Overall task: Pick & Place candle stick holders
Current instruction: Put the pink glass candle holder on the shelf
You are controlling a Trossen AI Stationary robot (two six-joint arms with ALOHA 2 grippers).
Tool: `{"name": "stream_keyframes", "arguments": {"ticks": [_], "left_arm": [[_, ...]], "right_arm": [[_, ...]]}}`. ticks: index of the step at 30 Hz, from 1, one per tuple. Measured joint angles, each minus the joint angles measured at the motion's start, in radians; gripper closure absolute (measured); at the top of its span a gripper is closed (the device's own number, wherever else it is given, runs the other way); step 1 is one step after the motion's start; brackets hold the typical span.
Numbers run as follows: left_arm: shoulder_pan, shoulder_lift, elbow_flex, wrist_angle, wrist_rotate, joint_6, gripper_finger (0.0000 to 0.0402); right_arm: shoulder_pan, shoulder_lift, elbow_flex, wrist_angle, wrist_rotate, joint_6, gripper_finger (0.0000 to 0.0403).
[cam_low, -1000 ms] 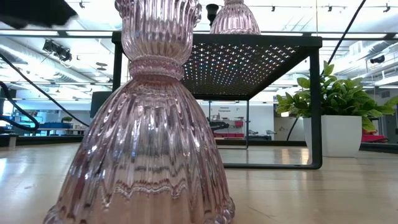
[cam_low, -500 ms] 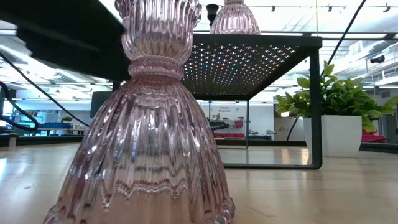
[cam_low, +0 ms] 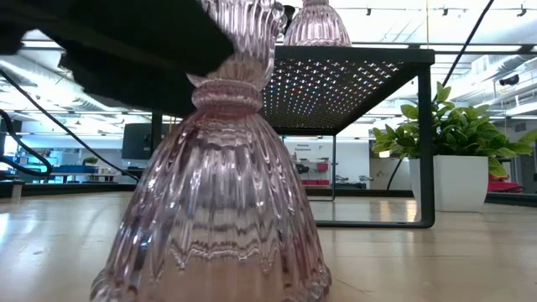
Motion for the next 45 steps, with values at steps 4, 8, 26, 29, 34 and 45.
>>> {"name": "stream_keyframes", "arguments": {"ticks": [4,8,26,29,34,45], "left_arm": [[0.013,0.030,0.000,0.036,0.025,0.021,0.0106],[0.017,0.034,0.000,0.042,0.029,0.020,0.0113],[0.019,0.032,0.001,0.084,0.111,0.084,0.0314],[0.019,0.033,0.001,0.080,0.117,0.079,0.0319],[0.019,0.036,-0.002,0.096,0.126,0.082,0.0389],[0.019,0.035,-0.001,0.134,0.136,0.080,0.0357]], "right_arm": [[0.000,0.000,0.000,0.000,0.000,0.000,0.0240],[0.000,0.000,0.000,0.000,0.000,0.000,0.0240],[-0.002,0.002,-0.147,0.121,0.003,0.000,0.0240],[-0.002,0.002,-0.161,0.144,0.003,0.000,0.0240],[-0.003,0.001,-0.178,0.150,0.000,0.009,0.0240],[-0.003,0.001,-0.182,0.143,-0.012,0.024,0.0240]]}}
